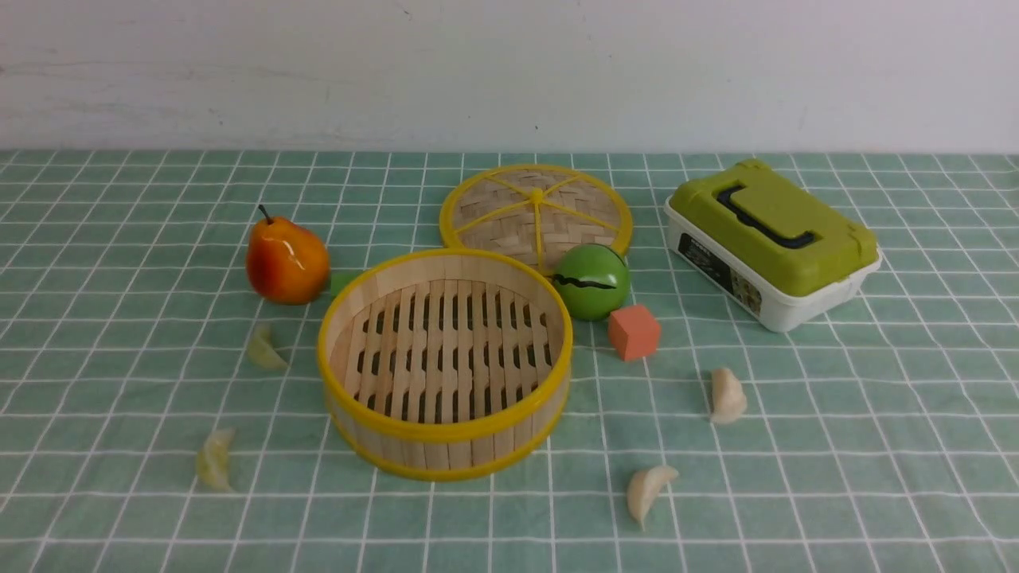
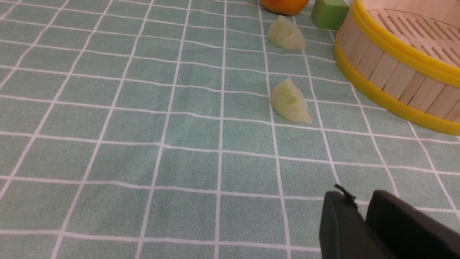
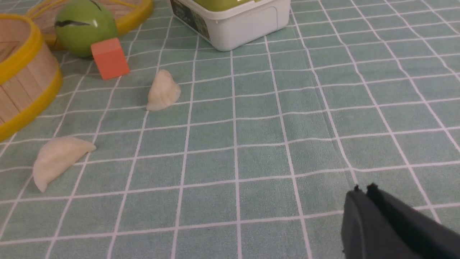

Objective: Put the dumplings into the steamer on the table with the blue tablecloth.
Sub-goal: 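Reach for and grasp a dumpling on the table with the left gripper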

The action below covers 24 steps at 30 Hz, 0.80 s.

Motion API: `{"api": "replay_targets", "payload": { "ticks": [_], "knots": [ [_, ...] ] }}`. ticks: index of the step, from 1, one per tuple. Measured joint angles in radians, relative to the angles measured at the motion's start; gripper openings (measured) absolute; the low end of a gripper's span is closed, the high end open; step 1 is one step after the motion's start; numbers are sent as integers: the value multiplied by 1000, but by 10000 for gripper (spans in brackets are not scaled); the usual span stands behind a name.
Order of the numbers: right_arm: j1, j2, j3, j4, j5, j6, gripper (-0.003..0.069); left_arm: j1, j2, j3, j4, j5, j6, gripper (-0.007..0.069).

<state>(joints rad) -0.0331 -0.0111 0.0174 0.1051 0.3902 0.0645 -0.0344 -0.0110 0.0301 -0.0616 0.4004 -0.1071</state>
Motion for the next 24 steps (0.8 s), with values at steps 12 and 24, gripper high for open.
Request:
{"api": "replay_targets", "payload": {
  "ticks": [12,24],
  "knots": [
    [0,0,0,0,-13,0,8,0,0,0,14,-29,0,112],
    [0,0,10,0,-530,4,20,0,0,1,14,-522,0,122]
  ]
}}
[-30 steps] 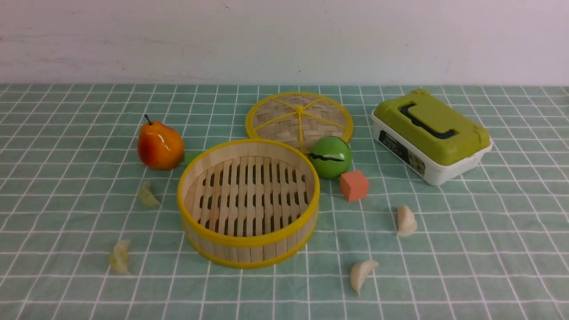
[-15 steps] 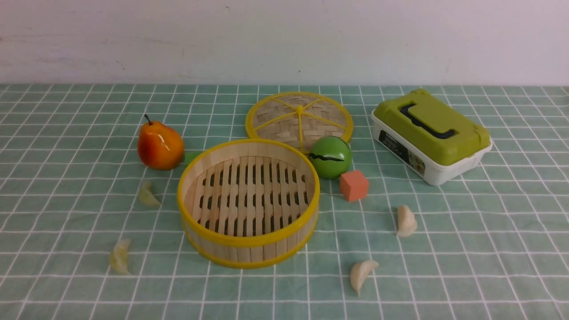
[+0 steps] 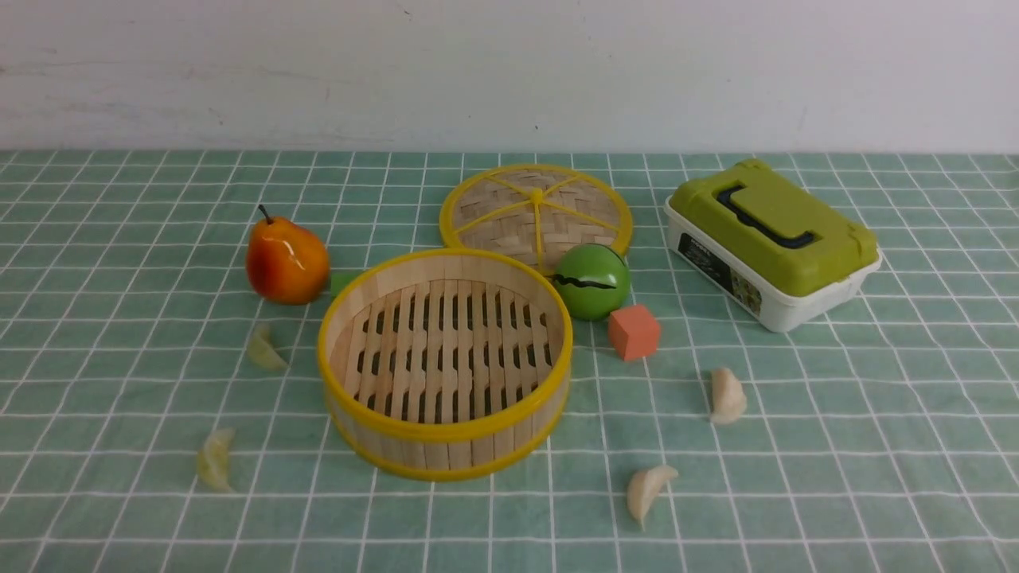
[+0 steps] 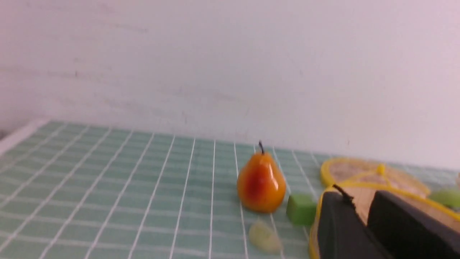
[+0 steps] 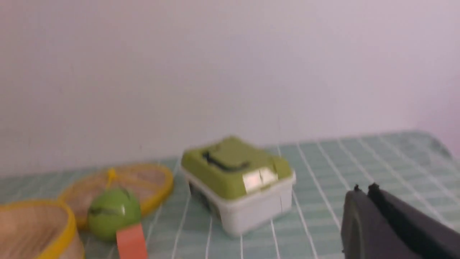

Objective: Put the dumplings into the steamer on the table with the blue tablecloth.
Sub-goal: 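Reach for and grasp a dumpling on the table with the left gripper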

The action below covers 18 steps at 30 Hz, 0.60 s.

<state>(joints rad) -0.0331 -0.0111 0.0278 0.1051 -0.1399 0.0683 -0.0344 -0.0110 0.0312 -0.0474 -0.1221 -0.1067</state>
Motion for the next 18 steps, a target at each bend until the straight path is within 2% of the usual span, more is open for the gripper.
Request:
{"api": "replay_targets", "payload": {
  "ticks": [4,8,11,14,16,18],
  "knots": [
    [0,0,0,0,-208,42,23,0,0,0,0,-142,0,127],
    [0,0,0,1,-314,105,27,0,0,0,0,-277,-47,130],
    [0,0,0,-1,-344,149,31,0,0,0,-5,-399,-178,133],
    [0,0,-27,-1,-356,194,31,0,0,-9,-17,-503,-431,133],
    [0,0,-80,-9,-345,200,31,0,0,-60,-9,-462,-508,122],
    [0,0,-140,-22,-318,201,23,0,8,-157,20,-378,-534,95]
  ]
}}
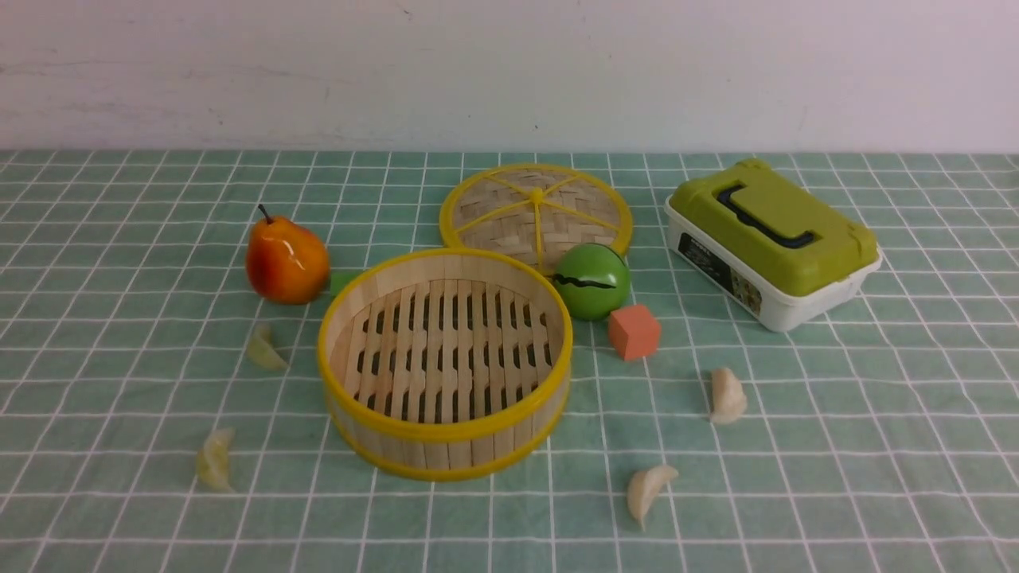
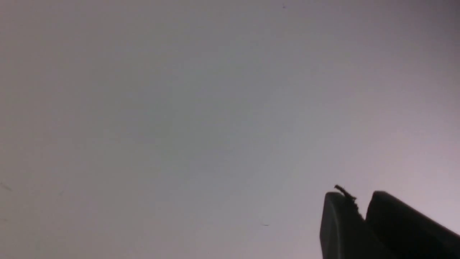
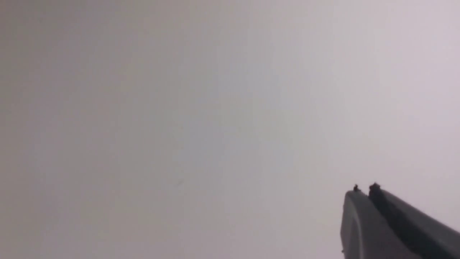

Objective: Put the dumplings into the steamer on the table with the blue tablecloth.
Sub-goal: 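Reach for and grasp a dumpling on the table with the left gripper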

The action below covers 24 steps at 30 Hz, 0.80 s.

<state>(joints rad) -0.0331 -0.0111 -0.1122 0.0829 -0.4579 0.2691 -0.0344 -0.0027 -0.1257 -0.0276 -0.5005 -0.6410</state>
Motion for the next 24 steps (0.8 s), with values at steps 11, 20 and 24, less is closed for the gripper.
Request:
{"api": "replay_targets", "payload": {
  "ticks": [11,20,24],
  "knots": [
    [0,150,-218,-100,458,6,-3,0,413,-497,165,558,32,-14],
    [20,428,-292,-129,948,-78,-2,0,867,-606,-95,1158,290,-14],
    [70,569,-294,-16,1010,-193,-2,0,1076,-667,-235,1298,427,-14]
  ]
}}
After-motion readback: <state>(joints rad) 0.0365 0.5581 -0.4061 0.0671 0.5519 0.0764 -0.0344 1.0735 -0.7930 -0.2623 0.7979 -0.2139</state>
